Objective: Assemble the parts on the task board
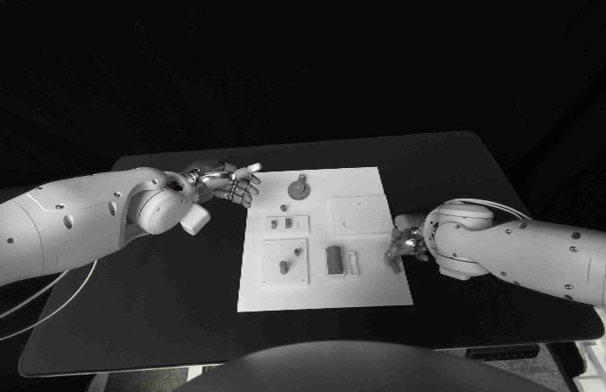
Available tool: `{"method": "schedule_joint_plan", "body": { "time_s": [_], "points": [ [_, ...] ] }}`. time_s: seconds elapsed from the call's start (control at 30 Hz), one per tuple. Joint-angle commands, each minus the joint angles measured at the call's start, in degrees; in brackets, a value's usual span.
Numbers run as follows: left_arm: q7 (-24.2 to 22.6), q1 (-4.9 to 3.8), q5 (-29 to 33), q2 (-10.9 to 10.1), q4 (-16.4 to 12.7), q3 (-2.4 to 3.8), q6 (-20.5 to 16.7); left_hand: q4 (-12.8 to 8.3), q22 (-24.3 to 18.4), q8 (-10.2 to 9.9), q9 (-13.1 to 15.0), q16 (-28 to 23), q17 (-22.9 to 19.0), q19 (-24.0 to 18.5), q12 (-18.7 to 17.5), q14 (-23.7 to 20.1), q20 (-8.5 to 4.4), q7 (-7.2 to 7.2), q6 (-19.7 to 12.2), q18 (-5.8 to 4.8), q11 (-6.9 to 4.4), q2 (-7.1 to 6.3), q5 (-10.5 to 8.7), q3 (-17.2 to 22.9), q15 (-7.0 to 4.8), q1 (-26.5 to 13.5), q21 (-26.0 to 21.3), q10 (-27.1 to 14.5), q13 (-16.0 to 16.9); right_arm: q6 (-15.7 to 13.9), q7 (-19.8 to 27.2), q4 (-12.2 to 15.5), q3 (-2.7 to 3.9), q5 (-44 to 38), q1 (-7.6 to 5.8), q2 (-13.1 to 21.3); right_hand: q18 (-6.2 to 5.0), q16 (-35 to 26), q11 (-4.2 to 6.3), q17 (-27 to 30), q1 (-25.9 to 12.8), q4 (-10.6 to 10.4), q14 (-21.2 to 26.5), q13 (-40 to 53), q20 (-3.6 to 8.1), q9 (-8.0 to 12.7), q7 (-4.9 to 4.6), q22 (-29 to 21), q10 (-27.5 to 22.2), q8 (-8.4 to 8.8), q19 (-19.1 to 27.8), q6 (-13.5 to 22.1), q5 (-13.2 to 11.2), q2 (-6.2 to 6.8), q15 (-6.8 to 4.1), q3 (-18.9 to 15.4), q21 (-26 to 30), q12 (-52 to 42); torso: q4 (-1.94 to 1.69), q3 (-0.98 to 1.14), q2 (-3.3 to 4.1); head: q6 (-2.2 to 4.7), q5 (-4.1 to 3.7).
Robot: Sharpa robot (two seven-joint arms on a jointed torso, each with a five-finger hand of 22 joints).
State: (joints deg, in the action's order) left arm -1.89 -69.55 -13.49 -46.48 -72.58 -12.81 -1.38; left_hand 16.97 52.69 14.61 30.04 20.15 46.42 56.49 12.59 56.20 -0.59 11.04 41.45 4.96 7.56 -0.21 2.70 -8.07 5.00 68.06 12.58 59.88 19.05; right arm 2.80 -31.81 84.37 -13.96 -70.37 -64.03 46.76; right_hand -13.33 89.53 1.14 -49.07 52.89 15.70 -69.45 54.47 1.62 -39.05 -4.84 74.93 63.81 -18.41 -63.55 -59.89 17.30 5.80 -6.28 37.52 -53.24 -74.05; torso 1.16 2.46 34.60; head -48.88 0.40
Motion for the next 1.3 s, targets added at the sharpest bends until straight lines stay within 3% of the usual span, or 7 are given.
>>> {"method": "schedule_joint_plan", "body": {
  "time_s": [0.03, 0.7, 0.97, 1.3],
  "points": [
    [-0.4, -0.05, -0.1, 0.1, -0.1, 0.04, 0.6, 0.0, 0.1, -0.2, -0.1, -0.4, 0.1, -0.3, 0.1, -0.2, 0.16, 1.59, -0.4, 0.72, 0.0, -0.2, 0.19, 0.4, 0.29, -0.5, -0.2, -0.2, -0.1, -2.0, 0.3, 0.6, -0.22, 3.5, -0.18, 0.5, -1.67, 0.4, 0.07, -0.1, 4.1, 1.1, -0.5, -0.1, -0.24, 6.6, -0.2, 0.6, 0.4, -0.41, -0.3, -0.3, -0.4, -4.11, -0.12, 1.6, -0.3, 0.2, -0.04, -0.02, -0.01, 0.16, -0.12],
    [-0.4, -0.06, -0.1, 0.0, -0.1, 0.04, 0.6, 0.0, 0.1, -0.1, -0.1, -0.4, 0.1, -0.3, 0.1, -0.2, 0.17, 1.59, -0.4, 0.71, 0.01, -0.23, 0.19, 0.4, 0.29, -0.5, -0.2, -0.2, -0.1, -7.1, 1.4, 3.9, -0.03, 12.4, -2.2, 1.3, -1.67, 0.4, 0.21, -0.4, 4.0, 1.1, -0.9, -0.1, -0.1, 6.5, -0.07, 0.5, 0.7, -0.53, -0.7, -0.5, -0.3, -4.0, -0.24, 2.1, -0.3, 0.1, -0.02, 0.01, 0.03, 0.31, -0.07],
    [-0.3, -0.06, -0.1, 0.0, -0.2, 0.04, 0.6, 0.0, 0.1, -0.1, -0.1, -0.4, 0.1, -0.3, 0.1, -0.2, 0.17, 1.59, -0.4, 0.71, 0.01, -0.25, 0.19, 0.4, 0.29, -0.5, -0.2, -0.3, -0.1, -8.3, 1.0, 3.5, -0.01, 17.7, -2.35, 0.5, -1.67, 0.4, 0.23, -0.3, 4.0, 1.1, -0.9, -0.1, -0.07, 6.5, -0.05, 0.5, 0.8, -0.53, -0.8, -0.6, -0.3, -4.02, -0.28, 2.2, -0.3, 0.1, -0.01, 0.0, 0.0, 0.15, -0.03],
    [-0.3, -0.06, -0.1, 0.2, -0.1, 0.04, 0.7, 0.0, 0.1, -0.1, -0.1, -0.4, 0.1, -0.3, 0.1, -0.2, 0.17, 1.59, -0.4, 0.72, 0.01, -0.26, 0.19, 0.4, 0.29, -0.5, -0.2, -0.3, -0.1, -7.2, 0.2, 1.2, -0.13, 21.8, -2.48, -3.0, -1.67, 0.3, 0.22, -0.2, 3.8, 1.1, -0.9, -0.1, -0.07, 6.5, -0.06, 0.5, 0.8, -0.51, -0.8, -0.5, -0.3, -4.1, -0.31, 2.2, -0.3, 0.2, -0.01, -0.04, 0.03, -0.07, -0.03]
  ]
}}
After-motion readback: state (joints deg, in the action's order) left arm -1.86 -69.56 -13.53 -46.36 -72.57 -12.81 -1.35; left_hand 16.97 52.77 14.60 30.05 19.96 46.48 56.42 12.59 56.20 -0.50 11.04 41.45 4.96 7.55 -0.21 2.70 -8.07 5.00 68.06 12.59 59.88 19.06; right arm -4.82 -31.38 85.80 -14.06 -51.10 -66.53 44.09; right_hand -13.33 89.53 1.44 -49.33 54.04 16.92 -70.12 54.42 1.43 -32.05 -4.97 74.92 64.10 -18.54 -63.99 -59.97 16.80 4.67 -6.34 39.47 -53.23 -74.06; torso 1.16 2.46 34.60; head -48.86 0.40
